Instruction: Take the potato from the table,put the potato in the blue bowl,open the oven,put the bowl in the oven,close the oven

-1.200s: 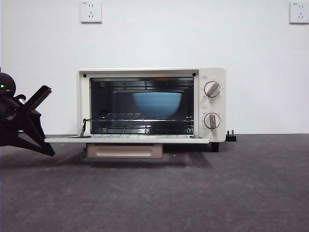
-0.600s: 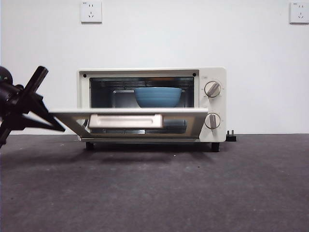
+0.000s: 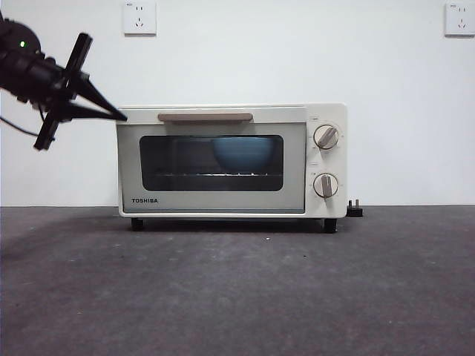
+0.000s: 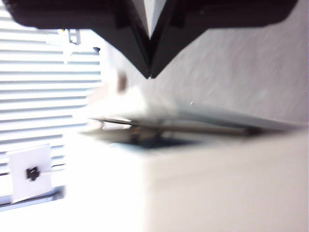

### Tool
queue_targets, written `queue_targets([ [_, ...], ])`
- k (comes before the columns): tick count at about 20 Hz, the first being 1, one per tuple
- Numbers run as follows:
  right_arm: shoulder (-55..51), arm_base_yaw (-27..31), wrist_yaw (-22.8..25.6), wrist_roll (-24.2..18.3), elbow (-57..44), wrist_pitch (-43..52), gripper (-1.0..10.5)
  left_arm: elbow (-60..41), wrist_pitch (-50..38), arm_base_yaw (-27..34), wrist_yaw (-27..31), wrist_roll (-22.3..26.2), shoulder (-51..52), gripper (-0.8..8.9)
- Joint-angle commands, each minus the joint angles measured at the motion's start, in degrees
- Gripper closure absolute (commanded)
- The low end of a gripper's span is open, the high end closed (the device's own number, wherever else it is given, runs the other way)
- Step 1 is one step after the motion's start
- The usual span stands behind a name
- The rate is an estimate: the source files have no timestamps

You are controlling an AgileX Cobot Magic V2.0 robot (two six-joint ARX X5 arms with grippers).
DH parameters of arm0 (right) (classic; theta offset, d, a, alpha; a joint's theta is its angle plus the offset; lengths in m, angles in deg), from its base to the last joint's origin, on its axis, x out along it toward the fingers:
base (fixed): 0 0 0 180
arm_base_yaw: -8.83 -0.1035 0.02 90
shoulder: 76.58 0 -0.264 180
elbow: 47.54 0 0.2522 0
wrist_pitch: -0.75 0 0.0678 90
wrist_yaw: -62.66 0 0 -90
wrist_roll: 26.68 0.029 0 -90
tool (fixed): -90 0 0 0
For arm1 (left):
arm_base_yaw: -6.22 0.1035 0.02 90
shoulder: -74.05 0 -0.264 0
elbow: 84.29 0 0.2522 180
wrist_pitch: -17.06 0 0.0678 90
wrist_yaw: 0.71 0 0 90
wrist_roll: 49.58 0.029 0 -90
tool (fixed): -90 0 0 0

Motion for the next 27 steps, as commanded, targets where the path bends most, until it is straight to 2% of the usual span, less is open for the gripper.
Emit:
queue_targets([
  [1, 0.7, 0.0, -0.2, 0.6, -0.5, 0.7, 9.5, 2.1, -0.9, -0.8, -0.2, -2.5, 0.3, 8.20],
  [6, 2.6, 0.0, -0.1, -0.2, -0.5, 0.8, 9.5, 3.1, 0.8, -1.6, -0.7, -2.1, 0.3, 8.20],
  [9, 2.4, 0.0, -0.1, -1.0, -0.5, 0.9, 9.5, 3.1, 6.9, -2.4, -0.5, 3.5, 2.0, 8.20],
  [11, 1.9, 0.0, 0.9, -1.7, -0.5, -1.5, 9.5, 3.1, 12.3, -3.3, 0.9, 10.5, 4.9, 8.20],
  [14, 1.7, 0.0, 5.5, -3.0, -0.5, -6.4, 9.5, 3.1, 20.9, -5.1, 9.1, 20.5, 12.9, 8.19],
  [16, 1.7, 0.0, 6.1, -3.4, -0.5, -7.3, 9.5, 3.1, 24.8, -6.5, 17.4, 26.6, 19.0, 8.18],
  [17, 1.7, 0.0, 6.1, -3.7, -0.5, -7.2, 9.5, 3.1, 26.1, -7.2, 21.7, 27.8, 21.8, 8.18],
  [18, 1.7, 0.0, 6.1, -3.9, -0.5, -7.2, 9.5, 3.1, 27.1, -8.0, 26.8, 28.0, 25.1, 8.18],
  [20, 1.8, 0.0, 6.1, -3.9, -0.5, -7.5, 9.5, 3.1, 27.9, -9.2, 32.6, 27.9, 30.5, 8.18],
  [27, 1.9, 0.0, 6.1, -3.9, -0.5, -11.1, 9.5, 3.1, 25.8, -9.4, 32.4, 27.7, 41.4, 8.18],
])
